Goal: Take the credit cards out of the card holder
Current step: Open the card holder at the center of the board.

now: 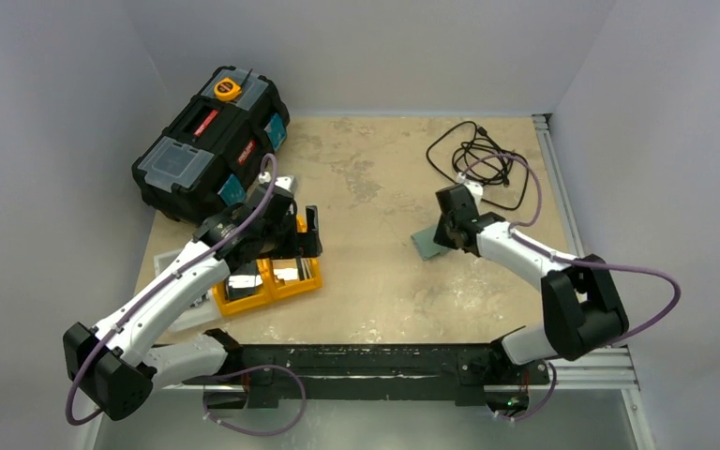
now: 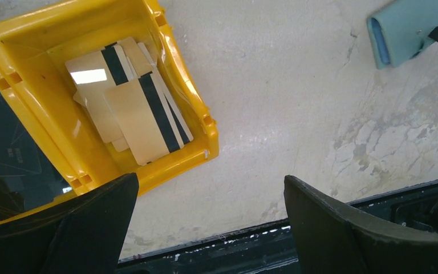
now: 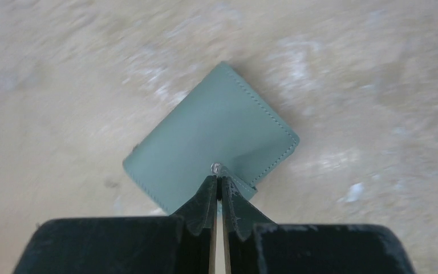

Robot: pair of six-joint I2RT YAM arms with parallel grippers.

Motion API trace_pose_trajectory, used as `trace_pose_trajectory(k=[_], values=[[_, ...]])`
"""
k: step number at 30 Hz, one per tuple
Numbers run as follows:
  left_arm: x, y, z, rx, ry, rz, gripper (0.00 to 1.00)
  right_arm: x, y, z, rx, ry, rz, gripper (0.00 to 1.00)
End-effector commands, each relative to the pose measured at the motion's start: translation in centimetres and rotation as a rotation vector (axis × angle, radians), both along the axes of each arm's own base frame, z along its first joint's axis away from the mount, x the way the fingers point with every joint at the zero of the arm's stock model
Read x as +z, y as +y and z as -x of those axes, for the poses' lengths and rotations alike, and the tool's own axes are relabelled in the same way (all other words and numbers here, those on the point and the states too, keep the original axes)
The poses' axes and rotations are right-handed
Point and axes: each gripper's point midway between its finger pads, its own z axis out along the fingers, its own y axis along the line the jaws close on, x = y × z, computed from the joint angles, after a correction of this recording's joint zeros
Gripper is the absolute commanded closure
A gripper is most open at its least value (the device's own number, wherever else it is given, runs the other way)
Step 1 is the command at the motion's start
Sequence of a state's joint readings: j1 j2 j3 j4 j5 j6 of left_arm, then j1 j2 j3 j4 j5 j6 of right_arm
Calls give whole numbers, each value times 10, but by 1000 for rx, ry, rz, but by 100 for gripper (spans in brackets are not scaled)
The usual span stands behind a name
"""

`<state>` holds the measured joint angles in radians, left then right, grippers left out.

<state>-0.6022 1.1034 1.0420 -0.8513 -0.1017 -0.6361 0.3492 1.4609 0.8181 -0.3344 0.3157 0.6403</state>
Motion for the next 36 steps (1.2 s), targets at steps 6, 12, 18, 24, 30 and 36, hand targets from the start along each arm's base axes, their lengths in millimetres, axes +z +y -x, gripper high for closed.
trace_pose_trajectory(k=[6,12,18,24,30,36], values=[[-18,-24,1,-33,60,95,2,33,125,39,386,-84,-189,100],[-24,-41,4,-73,93,126,7,61,144,52,502,-155,-252,100],[-31,-50,2,-77,120,132,12,102,158,71,625,-205,-274,100],[-34,-59,0,-91,138,154,18,110,149,79,613,-196,-214,100],[-38,-64,1,-100,158,162,29,116,134,66,564,-212,-111,100],[-41,-63,3,-81,169,167,33,124,165,59,640,-211,-158,100]])
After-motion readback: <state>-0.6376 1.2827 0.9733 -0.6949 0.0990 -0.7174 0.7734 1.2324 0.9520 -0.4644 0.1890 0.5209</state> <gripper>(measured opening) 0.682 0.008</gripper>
